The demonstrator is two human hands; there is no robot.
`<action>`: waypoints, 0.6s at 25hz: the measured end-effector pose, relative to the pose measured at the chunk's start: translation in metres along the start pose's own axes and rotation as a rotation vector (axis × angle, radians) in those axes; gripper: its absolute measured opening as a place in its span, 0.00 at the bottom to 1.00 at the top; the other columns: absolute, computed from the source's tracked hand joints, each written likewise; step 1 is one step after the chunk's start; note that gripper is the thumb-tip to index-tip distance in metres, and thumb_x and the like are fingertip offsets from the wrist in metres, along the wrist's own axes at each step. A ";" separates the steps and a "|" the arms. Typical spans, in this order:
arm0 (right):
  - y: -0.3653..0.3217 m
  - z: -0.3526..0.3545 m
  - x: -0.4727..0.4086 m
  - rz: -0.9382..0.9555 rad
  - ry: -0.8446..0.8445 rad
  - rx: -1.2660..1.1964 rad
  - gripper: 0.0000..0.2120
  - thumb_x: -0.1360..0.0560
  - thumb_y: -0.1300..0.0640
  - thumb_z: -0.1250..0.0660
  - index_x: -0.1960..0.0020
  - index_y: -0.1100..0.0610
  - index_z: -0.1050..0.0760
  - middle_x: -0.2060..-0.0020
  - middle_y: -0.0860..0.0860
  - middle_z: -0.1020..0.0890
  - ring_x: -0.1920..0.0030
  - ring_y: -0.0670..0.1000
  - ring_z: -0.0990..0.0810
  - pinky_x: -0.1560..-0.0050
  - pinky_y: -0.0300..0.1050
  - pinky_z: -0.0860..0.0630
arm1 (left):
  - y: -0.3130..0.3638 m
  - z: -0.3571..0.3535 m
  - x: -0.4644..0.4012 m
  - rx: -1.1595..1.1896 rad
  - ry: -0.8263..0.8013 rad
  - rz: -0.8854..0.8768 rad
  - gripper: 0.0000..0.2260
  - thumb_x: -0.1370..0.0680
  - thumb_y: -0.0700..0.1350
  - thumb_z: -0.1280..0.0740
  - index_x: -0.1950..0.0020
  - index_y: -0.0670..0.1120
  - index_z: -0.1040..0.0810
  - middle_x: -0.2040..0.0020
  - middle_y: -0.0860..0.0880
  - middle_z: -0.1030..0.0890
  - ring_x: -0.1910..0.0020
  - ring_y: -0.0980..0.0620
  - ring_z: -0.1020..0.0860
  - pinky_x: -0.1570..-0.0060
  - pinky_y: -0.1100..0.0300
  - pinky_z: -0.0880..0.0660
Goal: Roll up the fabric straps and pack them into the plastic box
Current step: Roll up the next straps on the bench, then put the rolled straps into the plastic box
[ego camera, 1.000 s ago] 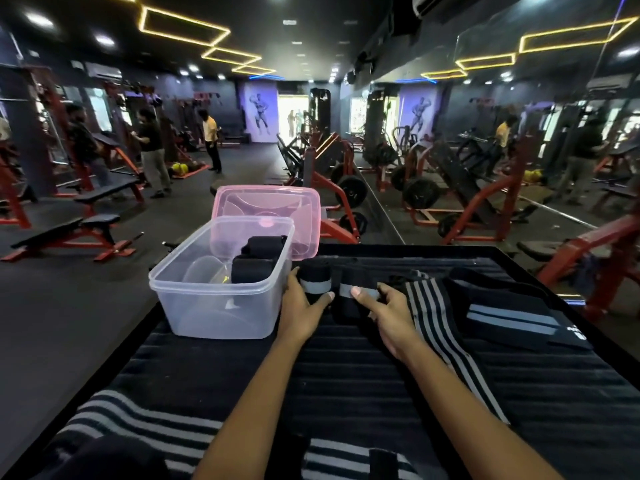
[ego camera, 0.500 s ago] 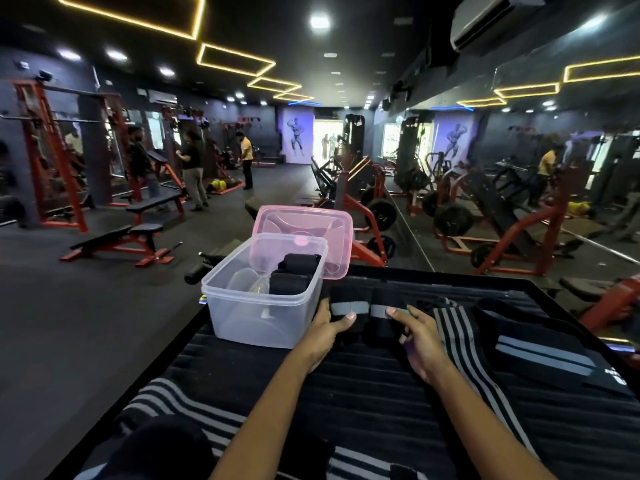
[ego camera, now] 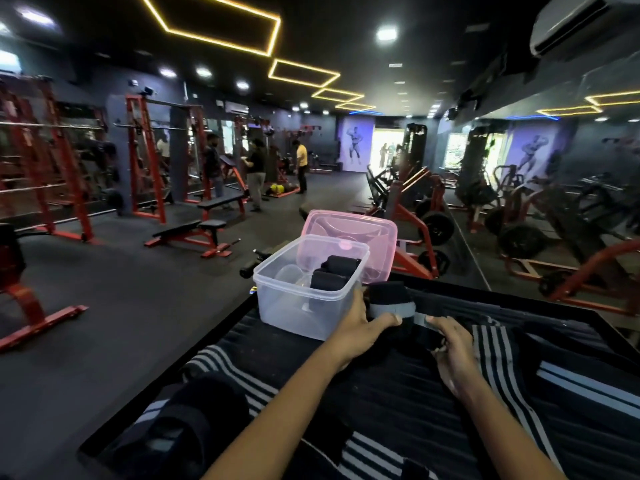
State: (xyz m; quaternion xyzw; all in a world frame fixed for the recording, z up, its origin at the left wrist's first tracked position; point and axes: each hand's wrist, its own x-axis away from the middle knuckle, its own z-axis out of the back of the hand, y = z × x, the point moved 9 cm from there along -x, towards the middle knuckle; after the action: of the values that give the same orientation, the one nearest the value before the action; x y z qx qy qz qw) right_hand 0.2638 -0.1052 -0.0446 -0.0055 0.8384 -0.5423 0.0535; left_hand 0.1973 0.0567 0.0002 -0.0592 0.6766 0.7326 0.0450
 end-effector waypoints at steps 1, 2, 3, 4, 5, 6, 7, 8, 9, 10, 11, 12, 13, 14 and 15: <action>-0.001 0.000 0.000 -0.003 -0.001 0.004 0.10 0.24 0.67 0.37 0.62 0.58 0.27 0.70 0.47 0.19 0.66 0.45 0.18 0.60 0.45 0.25 | 0.010 0.005 0.003 0.028 0.012 -0.015 0.25 0.30 0.46 0.29 0.36 0.51 0.35 0.41 0.50 0.24 0.41 0.53 0.24 0.40 0.58 0.26; -0.001 0.000 0.000 -0.013 0.000 0.007 0.11 0.24 0.68 0.37 0.63 0.57 0.28 0.69 0.49 0.19 0.65 0.46 0.18 0.60 0.46 0.25 | 0.019 0.013 0.005 0.056 0.036 -0.032 0.27 0.32 0.47 0.28 0.37 0.50 0.35 0.41 0.49 0.23 0.42 0.53 0.23 0.42 0.60 0.25; 0.000 -0.001 0.000 -0.023 0.004 0.009 0.12 0.25 0.68 0.36 0.64 0.56 0.28 0.67 0.50 0.20 0.64 0.47 0.19 0.59 0.46 0.25 | 0.029 0.023 0.008 0.078 0.064 -0.053 0.27 0.33 0.47 0.28 0.37 0.49 0.35 0.42 0.48 0.23 0.43 0.53 0.23 0.44 0.61 0.24; 0.001 0.000 0.001 -0.036 0.011 0.009 0.13 0.25 0.68 0.36 0.64 0.55 0.29 0.66 0.50 0.21 0.62 0.49 0.19 0.59 0.47 0.25 | 0.038 0.034 0.010 0.082 0.097 -0.071 0.27 0.34 0.47 0.27 0.38 0.49 0.34 0.43 0.48 0.23 0.44 0.53 0.23 0.44 0.60 0.24; 0.002 0.000 0.002 -0.045 0.016 0.012 0.13 0.25 0.68 0.36 0.65 0.54 0.29 0.66 0.50 0.21 0.60 0.50 0.20 0.58 0.46 0.26 | 0.047 0.047 0.011 0.080 0.129 -0.089 0.28 0.35 0.48 0.27 0.39 0.49 0.33 0.42 0.47 0.23 0.43 0.51 0.23 0.43 0.59 0.24; 0.002 0.000 0.002 -0.046 0.019 0.017 0.14 0.25 0.67 0.35 0.65 0.53 0.29 0.66 0.48 0.21 0.59 0.50 0.21 0.57 0.47 0.26 | 0.055 0.061 0.012 0.084 0.160 -0.107 0.28 0.38 0.48 0.26 0.41 0.49 0.32 0.42 0.46 0.24 0.42 0.50 0.23 0.42 0.56 0.23; 0.000 0.000 0.002 -0.038 0.013 0.029 0.14 0.26 0.67 0.35 0.65 0.52 0.30 0.66 0.48 0.21 0.57 0.51 0.21 0.55 0.48 0.27 | 0.062 0.076 0.012 0.103 0.186 -0.121 0.27 0.38 0.47 0.26 0.43 0.50 0.32 0.42 0.46 0.24 0.43 0.49 0.23 0.43 0.54 0.23; -0.004 -0.005 0.003 -0.025 -0.004 0.048 0.14 0.26 0.66 0.34 0.65 0.51 0.30 0.65 0.48 0.21 0.56 0.51 0.21 0.54 0.50 0.27 | 0.071 0.090 0.012 0.128 0.205 -0.140 0.25 0.36 0.44 0.26 0.44 0.49 0.32 0.44 0.46 0.25 0.45 0.49 0.23 0.46 0.54 0.21; -0.011 -0.012 0.004 -0.006 -0.030 0.071 0.12 0.28 0.66 0.33 0.63 0.51 0.30 0.63 0.49 0.21 0.56 0.52 0.21 0.55 0.50 0.26 | 0.078 0.104 0.011 0.130 0.221 -0.155 0.23 0.33 0.40 0.27 0.43 0.49 0.33 0.45 0.47 0.26 0.47 0.51 0.23 0.49 0.56 0.21; -0.022 -0.023 0.005 0.028 -0.053 0.092 0.10 0.29 0.65 0.32 0.60 0.52 0.28 0.62 0.50 0.21 0.56 0.52 0.21 0.59 0.47 0.24 | 0.086 0.118 0.009 0.113 0.231 -0.173 0.23 0.30 0.36 0.29 0.40 0.49 0.33 0.46 0.49 0.26 0.49 0.53 0.24 0.52 0.59 0.21; -0.035 -0.037 0.005 0.074 -0.067 0.101 0.10 0.30 0.65 0.31 0.55 0.52 0.27 0.60 0.50 0.21 0.57 0.51 0.20 0.63 0.44 0.23 | 0.093 0.131 0.006 0.064 0.235 -0.187 0.23 0.28 0.34 0.30 0.38 0.49 0.34 0.47 0.50 0.26 0.49 0.54 0.24 0.53 0.61 0.22; -0.050 -0.053 0.004 0.123 -0.074 0.101 0.12 0.29 0.66 0.31 0.50 0.53 0.26 0.58 0.49 0.21 0.57 0.50 0.20 0.66 0.42 0.23 | 0.099 0.143 0.002 0.007 0.229 -0.202 0.24 0.28 0.33 0.31 0.37 0.49 0.33 0.47 0.52 0.26 0.50 0.54 0.24 0.53 0.63 0.23; -0.065 -0.073 0.003 0.176 -0.092 0.100 0.16 0.29 0.67 0.31 0.45 0.54 0.28 0.56 0.49 0.21 0.56 0.49 0.19 0.64 0.41 0.22 | 0.101 0.154 -0.003 -0.065 0.216 -0.209 0.24 0.28 0.32 0.30 0.38 0.49 0.32 0.48 0.52 0.25 0.50 0.55 0.24 0.55 0.66 0.23; -0.079 -0.095 0.003 0.233 -0.125 0.125 0.19 0.29 0.67 0.31 0.42 0.53 0.29 0.54 0.49 0.20 0.55 0.48 0.19 0.60 0.41 0.22 | 0.102 0.161 -0.006 -0.145 0.197 -0.207 0.23 0.29 0.32 0.29 0.39 0.47 0.31 0.50 0.53 0.25 0.52 0.56 0.24 0.57 0.68 0.24; -0.090 -0.119 0.004 0.289 -0.172 0.193 0.20 0.31 0.66 0.28 0.43 0.52 0.29 0.52 0.49 0.20 0.53 0.48 0.20 0.56 0.42 0.22 | 0.099 0.169 -0.011 -0.231 0.185 -0.192 0.23 0.30 0.33 0.28 0.40 0.46 0.31 0.51 0.53 0.24 0.53 0.56 0.24 0.58 0.69 0.24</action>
State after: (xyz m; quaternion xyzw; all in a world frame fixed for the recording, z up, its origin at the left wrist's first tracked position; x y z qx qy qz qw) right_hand 0.2445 -0.0347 0.0855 0.0738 0.7670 -0.6044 0.2026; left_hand 0.1891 0.2172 0.1121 -0.1952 0.5806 0.7892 0.0451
